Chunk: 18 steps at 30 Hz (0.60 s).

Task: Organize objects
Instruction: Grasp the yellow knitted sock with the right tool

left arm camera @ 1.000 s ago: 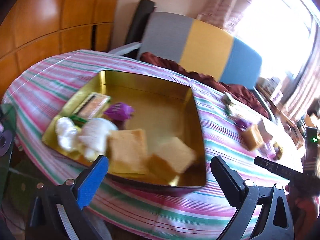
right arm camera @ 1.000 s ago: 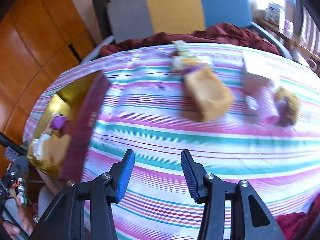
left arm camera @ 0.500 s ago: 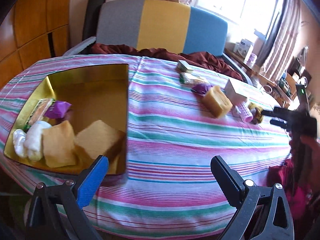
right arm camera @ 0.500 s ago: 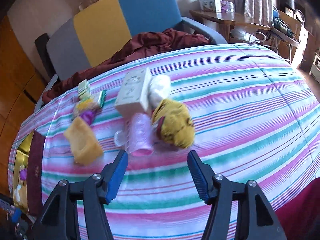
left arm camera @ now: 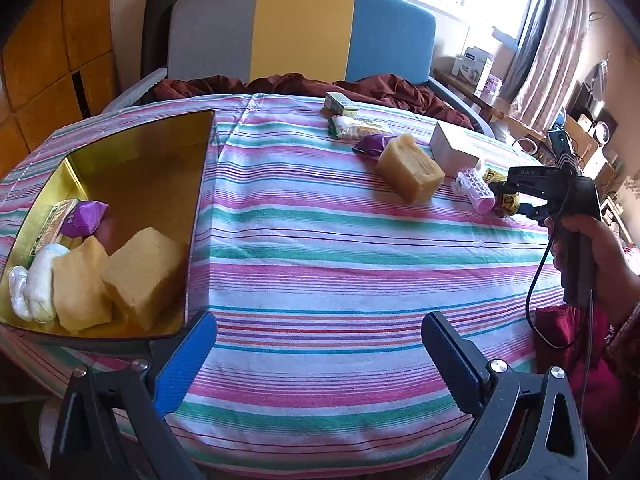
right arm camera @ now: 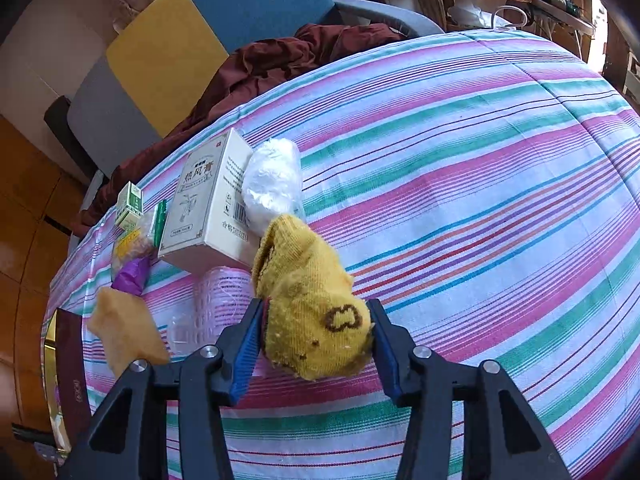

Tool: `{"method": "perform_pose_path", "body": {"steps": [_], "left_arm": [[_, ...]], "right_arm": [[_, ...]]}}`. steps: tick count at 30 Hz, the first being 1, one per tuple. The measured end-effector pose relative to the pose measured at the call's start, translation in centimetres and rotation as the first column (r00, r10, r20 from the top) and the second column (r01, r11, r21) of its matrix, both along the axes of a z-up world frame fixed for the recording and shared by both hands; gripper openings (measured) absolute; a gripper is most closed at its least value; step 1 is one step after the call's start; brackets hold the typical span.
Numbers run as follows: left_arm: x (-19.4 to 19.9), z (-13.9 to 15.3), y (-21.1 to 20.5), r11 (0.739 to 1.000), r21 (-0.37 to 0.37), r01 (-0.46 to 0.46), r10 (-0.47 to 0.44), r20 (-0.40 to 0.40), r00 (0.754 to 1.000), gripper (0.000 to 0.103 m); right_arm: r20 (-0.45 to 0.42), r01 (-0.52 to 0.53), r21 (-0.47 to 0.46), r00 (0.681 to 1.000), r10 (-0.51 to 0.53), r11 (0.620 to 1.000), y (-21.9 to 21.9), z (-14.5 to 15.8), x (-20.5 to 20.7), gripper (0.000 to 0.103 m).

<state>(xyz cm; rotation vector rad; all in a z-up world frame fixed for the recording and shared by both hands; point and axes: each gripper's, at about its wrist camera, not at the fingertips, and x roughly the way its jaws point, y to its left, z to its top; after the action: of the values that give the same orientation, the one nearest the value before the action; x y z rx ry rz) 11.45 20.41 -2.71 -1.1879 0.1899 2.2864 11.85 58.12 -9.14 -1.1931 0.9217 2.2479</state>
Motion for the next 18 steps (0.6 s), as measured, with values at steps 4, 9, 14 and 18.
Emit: {"method": "perform_pose_path", "body": {"steps": [4, 9, 14, 18], "left_arm": [[0.2, 0.0, 1.4, 1.000, 0.002, 0.028, -0.028, 0.005, 1.000, 0.103], [0.7, -0.1, 3.5, 0.997, 0.027, 0.077, -0.078, 0.032, 0.996, 0.103], [1.3, -0.3, 7.1, 0.990, 0.041, 0.134, -0.135, 0.012, 0.991, 0.103], [2.7, -0.2, 11.7, 0.964, -0.027, 0.265, -0.266, -0.117, 0.957, 0.103]], "right_arm": [[0.024, -0.053, 0.003, 0.998, 0.053, 0.999, -0.7, 0.4, 0.6, 0.043], [0.030, -0.055, -0.071, 0.998, 0.057, 0.996, -1.2, 0.5, 3.3, 0.041], [0.017, -0.059, -0.120, 0.998, 0.061, 0.991, -2.0, 0.3, 5.8, 0.041], [-0.022, -0.055, -0.152, 0.998, 0.052, 0.987, -1.8, -0.1, 6.4, 0.041]]}}
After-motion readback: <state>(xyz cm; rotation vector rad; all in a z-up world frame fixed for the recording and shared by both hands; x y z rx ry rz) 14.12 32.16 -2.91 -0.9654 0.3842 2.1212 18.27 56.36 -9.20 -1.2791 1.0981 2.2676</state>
